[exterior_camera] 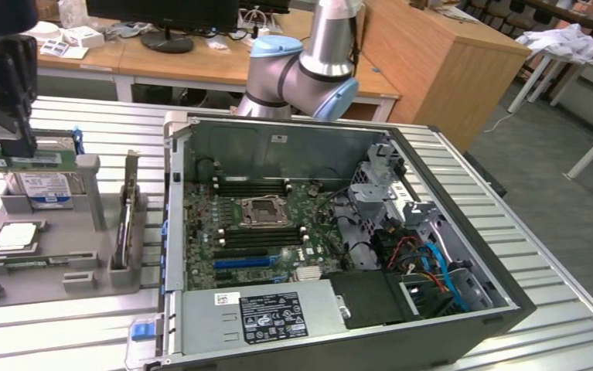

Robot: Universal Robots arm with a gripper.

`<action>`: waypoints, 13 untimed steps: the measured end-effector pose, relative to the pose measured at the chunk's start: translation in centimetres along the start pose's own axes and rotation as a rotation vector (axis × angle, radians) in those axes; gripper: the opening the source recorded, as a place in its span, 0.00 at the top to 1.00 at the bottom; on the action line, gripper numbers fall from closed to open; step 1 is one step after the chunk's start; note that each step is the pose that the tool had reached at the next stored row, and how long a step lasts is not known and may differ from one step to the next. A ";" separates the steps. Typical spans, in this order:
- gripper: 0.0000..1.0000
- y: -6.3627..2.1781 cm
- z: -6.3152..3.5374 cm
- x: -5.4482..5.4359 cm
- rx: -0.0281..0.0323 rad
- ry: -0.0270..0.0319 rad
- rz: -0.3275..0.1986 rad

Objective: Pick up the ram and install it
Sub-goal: 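Pick up the ram and move it above insertion slot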

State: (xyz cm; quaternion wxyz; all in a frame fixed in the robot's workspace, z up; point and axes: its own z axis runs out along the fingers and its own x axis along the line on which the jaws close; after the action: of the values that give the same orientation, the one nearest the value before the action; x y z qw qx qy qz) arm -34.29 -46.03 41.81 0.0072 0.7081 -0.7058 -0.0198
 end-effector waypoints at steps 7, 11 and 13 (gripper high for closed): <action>0.89 -2.16 -0.08 0.0 -0.0031 0.0000 0.000; 0.89 -3.31 -0.12 0.0 -0.0051 -0.0001 0.000; 0.89 -3.88 -0.14 0.0 -0.0062 -0.0001 0.000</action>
State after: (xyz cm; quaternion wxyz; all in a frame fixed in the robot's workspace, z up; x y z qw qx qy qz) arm -30.41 -46.03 41.81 0.0094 0.7080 -0.7058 -0.0220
